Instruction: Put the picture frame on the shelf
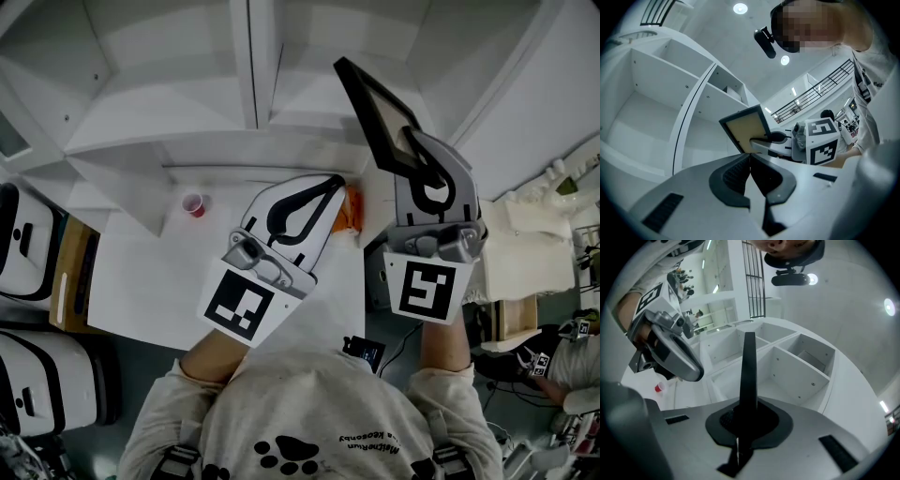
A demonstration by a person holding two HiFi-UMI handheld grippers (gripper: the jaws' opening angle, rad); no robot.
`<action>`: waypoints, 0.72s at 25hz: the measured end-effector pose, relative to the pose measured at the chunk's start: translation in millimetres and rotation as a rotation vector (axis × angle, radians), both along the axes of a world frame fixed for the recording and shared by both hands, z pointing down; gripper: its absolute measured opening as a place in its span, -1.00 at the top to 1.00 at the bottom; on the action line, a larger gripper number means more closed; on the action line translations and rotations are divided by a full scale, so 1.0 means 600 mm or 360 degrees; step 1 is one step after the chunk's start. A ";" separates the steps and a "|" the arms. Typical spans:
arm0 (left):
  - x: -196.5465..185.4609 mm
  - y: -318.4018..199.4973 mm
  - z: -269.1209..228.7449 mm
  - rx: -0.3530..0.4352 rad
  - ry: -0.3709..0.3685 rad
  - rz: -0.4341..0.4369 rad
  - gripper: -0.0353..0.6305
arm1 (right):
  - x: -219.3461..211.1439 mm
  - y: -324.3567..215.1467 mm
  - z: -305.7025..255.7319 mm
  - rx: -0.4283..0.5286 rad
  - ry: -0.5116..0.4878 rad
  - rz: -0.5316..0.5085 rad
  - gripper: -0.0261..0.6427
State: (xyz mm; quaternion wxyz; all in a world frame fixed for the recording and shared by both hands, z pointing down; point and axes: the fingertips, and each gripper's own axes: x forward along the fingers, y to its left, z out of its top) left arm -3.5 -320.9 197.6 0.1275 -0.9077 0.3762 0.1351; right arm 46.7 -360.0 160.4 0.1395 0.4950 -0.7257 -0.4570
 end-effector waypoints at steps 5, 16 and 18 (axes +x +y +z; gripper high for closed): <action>-0.003 0.002 0.000 0.0005 -0.0001 -0.0003 0.83 | -0.020 -0.018 0.013 0.0021 0.0199 0.0052 0.80; -0.001 -0.001 0.000 0.0000 0.0000 0.0021 0.83 | -0.045 -0.065 0.063 -0.0136 0.0567 0.0167 0.80; 0.007 -0.005 0.000 0.0005 -0.0015 0.0026 0.83 | -0.044 -0.070 0.065 -0.0145 0.0603 0.0168 0.80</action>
